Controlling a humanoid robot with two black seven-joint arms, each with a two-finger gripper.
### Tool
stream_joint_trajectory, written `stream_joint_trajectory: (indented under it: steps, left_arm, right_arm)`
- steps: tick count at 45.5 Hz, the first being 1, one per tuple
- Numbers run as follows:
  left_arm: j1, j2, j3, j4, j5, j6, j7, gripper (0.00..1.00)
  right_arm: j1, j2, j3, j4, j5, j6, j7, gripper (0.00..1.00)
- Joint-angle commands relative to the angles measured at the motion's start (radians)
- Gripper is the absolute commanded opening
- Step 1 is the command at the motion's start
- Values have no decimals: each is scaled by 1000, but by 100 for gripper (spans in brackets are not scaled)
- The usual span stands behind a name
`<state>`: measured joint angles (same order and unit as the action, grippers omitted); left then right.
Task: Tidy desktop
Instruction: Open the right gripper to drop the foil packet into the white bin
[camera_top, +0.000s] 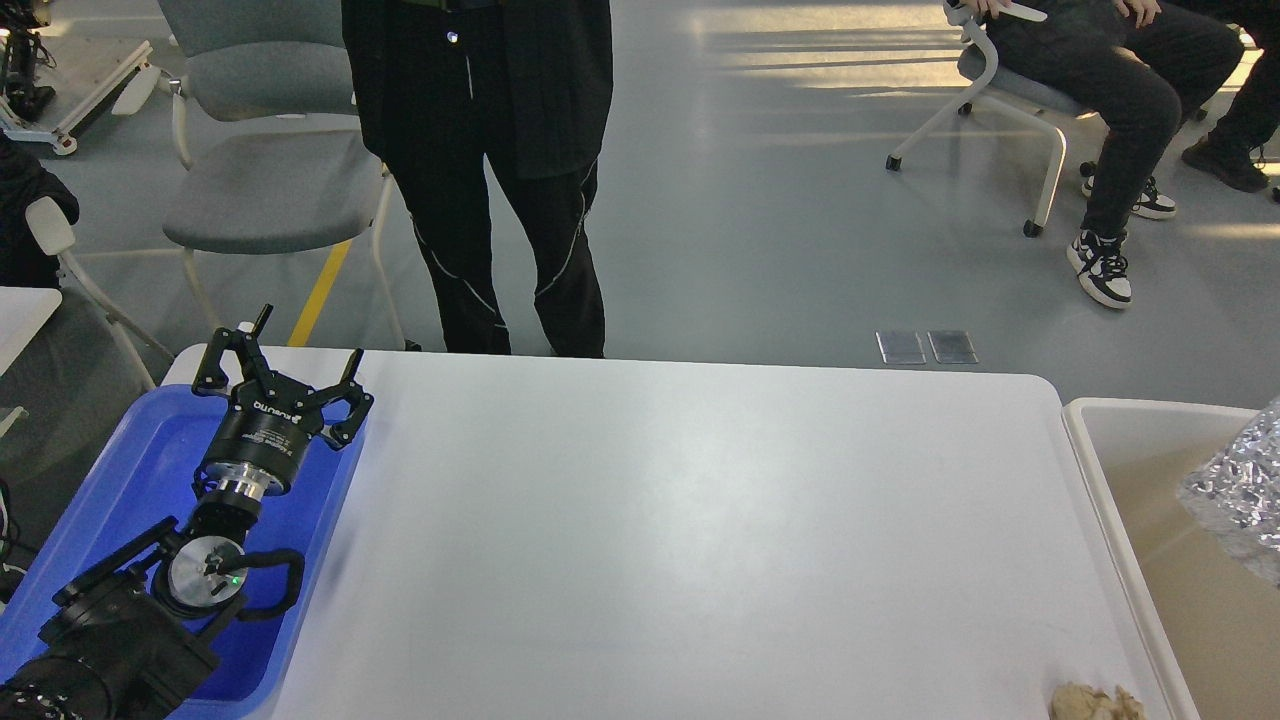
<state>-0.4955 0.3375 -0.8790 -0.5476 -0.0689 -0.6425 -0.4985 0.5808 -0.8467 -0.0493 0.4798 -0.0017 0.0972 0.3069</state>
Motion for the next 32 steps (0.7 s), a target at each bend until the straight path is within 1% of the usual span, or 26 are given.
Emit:
stream_joint_trajectory:
  steps: [1, 10, 17, 20, 32]
  left_arm:
    - [0, 0, 0, 0, 0, 0, 0, 100]
    - [0, 0, 0, 0, 0, 0, 0, 100]
    - [0, 0, 0, 0, 0, 0, 0, 100]
    - [0, 0, 0, 0, 0, 0, 0, 100]
    - [0, 0, 0, 0, 0, 0, 0, 100]
  right_arm:
    - [-125, 152, 129, -207, 26, -4, -23, 0]
    - [-131, 308, 186, -398, 26, -4, -60, 0]
    - [-130, 396, 253, -498, 26, -22, -89, 0]
    - [-128, 408, 279, -506, 26, -48, -95, 0]
    - [-127, 446, 359, -504, 26, -123, -95, 0]
